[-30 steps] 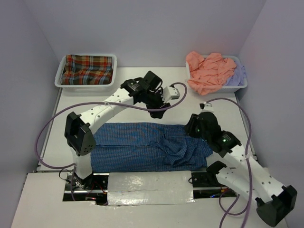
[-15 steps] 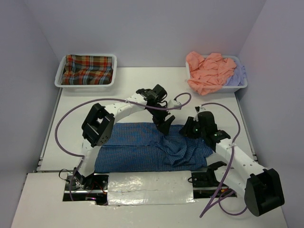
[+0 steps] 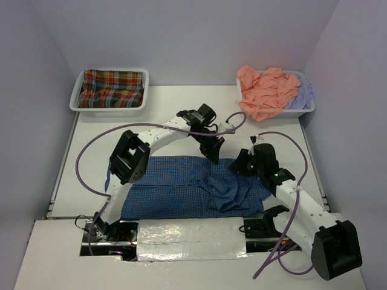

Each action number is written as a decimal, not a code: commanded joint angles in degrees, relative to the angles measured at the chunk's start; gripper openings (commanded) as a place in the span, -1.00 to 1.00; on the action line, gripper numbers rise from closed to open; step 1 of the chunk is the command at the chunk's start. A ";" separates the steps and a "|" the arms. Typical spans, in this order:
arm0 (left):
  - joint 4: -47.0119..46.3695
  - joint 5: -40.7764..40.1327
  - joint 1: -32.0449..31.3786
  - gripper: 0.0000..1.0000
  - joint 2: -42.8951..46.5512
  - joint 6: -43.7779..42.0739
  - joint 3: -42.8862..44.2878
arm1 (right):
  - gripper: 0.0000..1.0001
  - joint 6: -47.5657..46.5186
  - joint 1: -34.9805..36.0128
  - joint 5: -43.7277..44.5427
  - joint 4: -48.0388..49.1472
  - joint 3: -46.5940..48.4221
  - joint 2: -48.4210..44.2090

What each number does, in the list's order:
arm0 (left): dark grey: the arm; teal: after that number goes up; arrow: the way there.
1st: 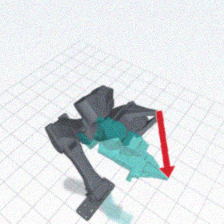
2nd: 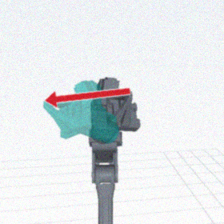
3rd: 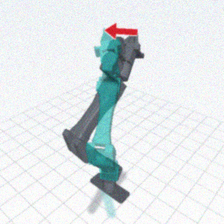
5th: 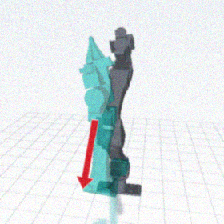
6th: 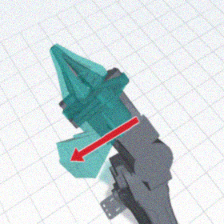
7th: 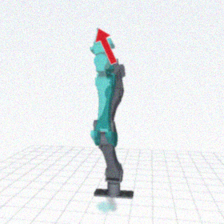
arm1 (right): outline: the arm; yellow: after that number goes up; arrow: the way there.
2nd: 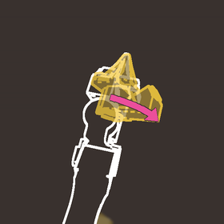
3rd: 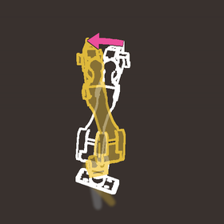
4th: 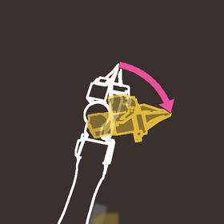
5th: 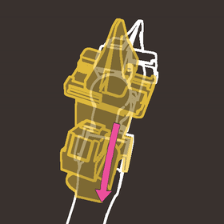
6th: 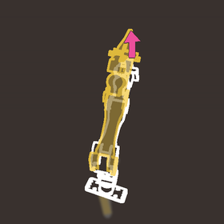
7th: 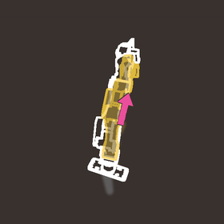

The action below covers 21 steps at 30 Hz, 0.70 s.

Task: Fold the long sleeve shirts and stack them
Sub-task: Fold the shirt

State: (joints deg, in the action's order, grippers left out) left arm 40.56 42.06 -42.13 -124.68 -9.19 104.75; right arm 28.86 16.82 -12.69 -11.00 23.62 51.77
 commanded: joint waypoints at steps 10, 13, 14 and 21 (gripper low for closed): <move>-3.78 -1.80 -4.27 -1.00 7.23 -13.29 8.56 | -0.33 -5.22 -0.73 6.71 -18.32 12.67 -18.09; -8.12 -5.93 -4.45 -1.00 10.33 -14.09 7.31 | -0.34 -6.09 -0.73 6.36 -22.81 15.31 -20.83; -7.51 -7.77 -4.37 -1.00 10.25 -14.36 8.09 | -0.34 -6.01 -0.65 5.23 -23.62 15.75 -21.00; -11.37 -13.05 -4.28 -1.00 11.13 -11.21 3.45 | 0.21 -1.10 -0.65 7.85 -28.46 16.37 -16.27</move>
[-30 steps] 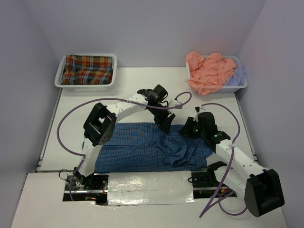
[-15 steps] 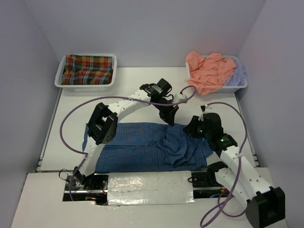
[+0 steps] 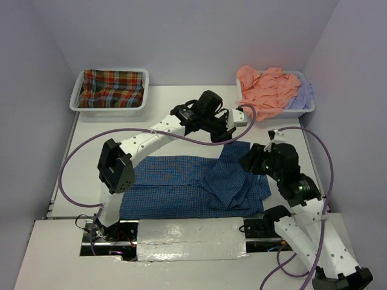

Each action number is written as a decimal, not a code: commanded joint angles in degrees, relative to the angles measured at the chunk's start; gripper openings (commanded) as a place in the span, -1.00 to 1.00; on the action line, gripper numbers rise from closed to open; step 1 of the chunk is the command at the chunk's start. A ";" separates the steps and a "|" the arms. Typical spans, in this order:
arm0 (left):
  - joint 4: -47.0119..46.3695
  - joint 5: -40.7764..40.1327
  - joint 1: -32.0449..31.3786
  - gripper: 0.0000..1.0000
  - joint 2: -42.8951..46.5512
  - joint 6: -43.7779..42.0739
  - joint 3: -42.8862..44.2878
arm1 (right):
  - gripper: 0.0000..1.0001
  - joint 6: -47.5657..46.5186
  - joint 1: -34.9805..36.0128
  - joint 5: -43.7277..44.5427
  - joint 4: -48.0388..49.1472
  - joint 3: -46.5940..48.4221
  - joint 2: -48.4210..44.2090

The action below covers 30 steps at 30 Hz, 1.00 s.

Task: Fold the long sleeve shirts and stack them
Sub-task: Fold the shirt

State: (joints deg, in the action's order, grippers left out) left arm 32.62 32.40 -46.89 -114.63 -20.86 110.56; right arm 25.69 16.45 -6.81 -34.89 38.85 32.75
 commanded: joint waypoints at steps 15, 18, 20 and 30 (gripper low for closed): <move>-6.60 0.29 -0.92 -1.00 -6.75 -8.13 4.49 | -0.73 7.70 -0.36 0.92 1.23 -3.77 -2.43; -7.74 0.29 -1.53 -1.00 -6.05 -11.56 2.12 | -0.74 8.67 -0.36 2.50 1.67 -4.49 -1.82; -8.01 0.03 -1.45 -1.00 -5.52 -14.36 1.24 | -0.74 9.02 -0.36 4.16 1.50 -3.26 -1.99; -4.33 3.46 -3.99 -0.98 5.37 -31.51 -15.81 | -0.70 10.79 -0.36 18.05 -10.45 7.46 -7.70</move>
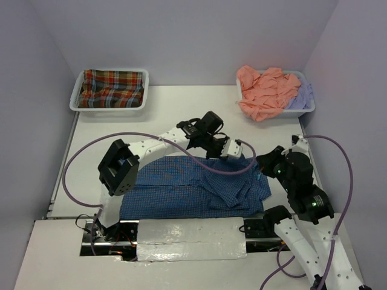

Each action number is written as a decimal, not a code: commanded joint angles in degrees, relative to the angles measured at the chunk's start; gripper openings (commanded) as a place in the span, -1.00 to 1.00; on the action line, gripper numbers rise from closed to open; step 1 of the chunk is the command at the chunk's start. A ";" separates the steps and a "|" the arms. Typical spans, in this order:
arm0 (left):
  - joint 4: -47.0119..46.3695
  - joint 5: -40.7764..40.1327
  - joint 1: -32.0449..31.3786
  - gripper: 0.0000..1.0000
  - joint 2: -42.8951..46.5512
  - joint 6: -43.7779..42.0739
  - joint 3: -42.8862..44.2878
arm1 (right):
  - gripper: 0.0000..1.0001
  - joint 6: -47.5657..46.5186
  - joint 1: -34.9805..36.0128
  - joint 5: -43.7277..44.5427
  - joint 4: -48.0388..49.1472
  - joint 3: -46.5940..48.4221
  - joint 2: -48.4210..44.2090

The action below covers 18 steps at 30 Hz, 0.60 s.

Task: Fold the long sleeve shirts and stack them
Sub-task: Fold the shirt

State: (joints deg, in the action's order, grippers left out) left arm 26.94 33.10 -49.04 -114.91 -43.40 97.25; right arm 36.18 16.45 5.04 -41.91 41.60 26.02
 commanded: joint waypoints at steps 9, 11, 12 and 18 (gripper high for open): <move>5.06 -4.35 -7.47 -0.90 15.68 -20.23 -17.61 | -0.70 -1.99 -0.36 4.11 -0.46 2.88 4.30; 3.31 -5.76 -8.53 -0.87 16.38 -20.24 -20.78 | -0.69 -2.26 -0.36 0.61 2.60 0.07 5.35; 3.12 -6.29 -9.75 -0.87 16.39 -20.24 -21.48 | -0.69 -2.26 -0.36 -0.63 3.41 -0.73 5.97; 0.49 -9.81 -13.36 -0.59 16.30 -18.83 -25.00 | -0.61 -1.47 -0.36 -6.08 9.90 -6.70 9.31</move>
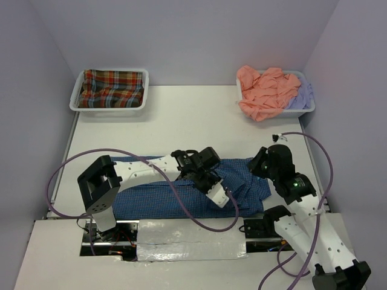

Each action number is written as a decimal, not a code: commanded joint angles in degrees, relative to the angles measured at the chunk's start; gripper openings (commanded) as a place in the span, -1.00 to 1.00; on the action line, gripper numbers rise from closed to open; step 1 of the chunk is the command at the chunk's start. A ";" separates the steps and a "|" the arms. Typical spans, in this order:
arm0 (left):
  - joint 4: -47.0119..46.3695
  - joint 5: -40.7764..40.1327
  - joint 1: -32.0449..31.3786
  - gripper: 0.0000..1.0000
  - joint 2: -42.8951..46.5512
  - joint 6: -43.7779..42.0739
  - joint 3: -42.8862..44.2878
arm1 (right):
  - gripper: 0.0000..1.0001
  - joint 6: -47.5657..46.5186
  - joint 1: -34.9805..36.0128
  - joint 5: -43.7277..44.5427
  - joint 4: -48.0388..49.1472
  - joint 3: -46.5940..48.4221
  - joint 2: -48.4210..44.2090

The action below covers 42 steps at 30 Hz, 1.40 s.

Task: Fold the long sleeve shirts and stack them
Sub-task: Fold the shirt

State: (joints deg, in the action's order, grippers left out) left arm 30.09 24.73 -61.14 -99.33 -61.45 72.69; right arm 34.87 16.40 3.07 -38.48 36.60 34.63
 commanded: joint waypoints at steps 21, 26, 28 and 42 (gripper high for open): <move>2.36 2.87 8.32 0.95 2.49 27.49 10.37 | -0.47 3.44 -0.06 -10.10 15.10 -10.23 6.06; 0.24 7.25 12.80 0.72 -5.25 40.26 16.68 | 0.08 7.22 -0.14 -5.89 11.33 -10.23 3.87; -2.57 8.93 13.94 0.83 -7.01 43.24 16.79 | 0.19 7.67 -0.23 -4.57 10.97 -10.93 2.12; -8.91 14.11 13.95 0.11 -15.80 47.04 18.11 | 0.28 7.67 -0.23 -3.51 16.33 -16.03 10.36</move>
State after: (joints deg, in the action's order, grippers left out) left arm 22.83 34.79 -46.96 -113.75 -15.94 88.88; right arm 42.39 16.34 -1.91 -25.67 20.95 44.23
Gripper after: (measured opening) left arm 0.571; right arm 0.636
